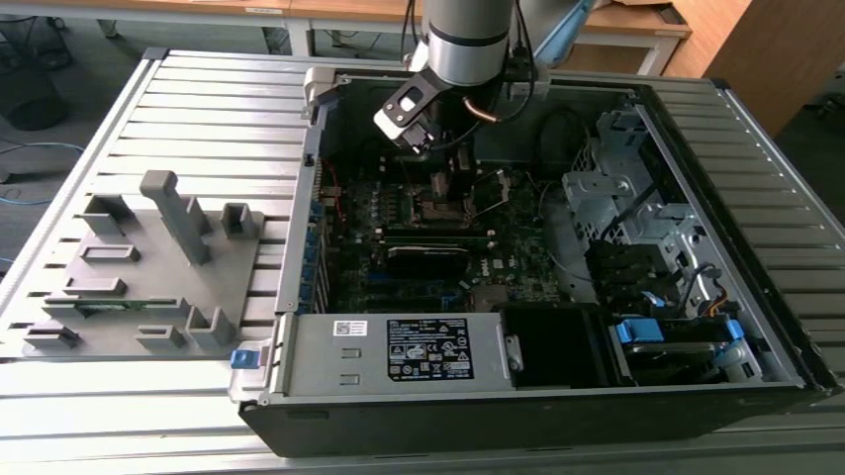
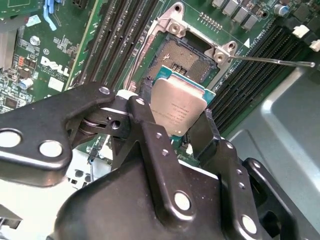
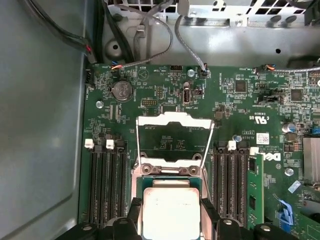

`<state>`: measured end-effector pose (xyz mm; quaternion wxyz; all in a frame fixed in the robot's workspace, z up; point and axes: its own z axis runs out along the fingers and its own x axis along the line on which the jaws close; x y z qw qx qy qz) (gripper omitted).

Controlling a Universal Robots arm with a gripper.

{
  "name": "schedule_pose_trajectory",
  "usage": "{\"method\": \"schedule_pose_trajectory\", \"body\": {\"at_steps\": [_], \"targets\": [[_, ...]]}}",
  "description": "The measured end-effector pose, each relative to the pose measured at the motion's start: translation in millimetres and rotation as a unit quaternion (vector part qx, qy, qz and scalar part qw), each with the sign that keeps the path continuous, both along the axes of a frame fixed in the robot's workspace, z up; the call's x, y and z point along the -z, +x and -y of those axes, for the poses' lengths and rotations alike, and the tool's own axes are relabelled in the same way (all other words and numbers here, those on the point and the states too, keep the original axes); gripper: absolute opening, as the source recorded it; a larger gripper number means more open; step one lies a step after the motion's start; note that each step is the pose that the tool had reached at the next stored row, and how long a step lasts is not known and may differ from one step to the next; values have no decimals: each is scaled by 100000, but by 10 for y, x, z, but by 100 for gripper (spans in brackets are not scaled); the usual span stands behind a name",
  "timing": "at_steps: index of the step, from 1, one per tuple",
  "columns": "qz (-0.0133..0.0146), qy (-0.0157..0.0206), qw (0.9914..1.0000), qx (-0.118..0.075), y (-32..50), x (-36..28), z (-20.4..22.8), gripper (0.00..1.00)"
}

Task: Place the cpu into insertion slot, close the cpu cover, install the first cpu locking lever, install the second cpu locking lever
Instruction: 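Place the cpu into insertion slot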

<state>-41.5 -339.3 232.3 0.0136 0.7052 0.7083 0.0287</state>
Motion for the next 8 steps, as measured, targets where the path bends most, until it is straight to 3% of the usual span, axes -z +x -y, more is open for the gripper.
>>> {"method": "schedule_pose_trajectory", "body": {"at_steps": [8], "targets": [[-4, -2, 100000, -4, -42, 61, 0, 54]]}}
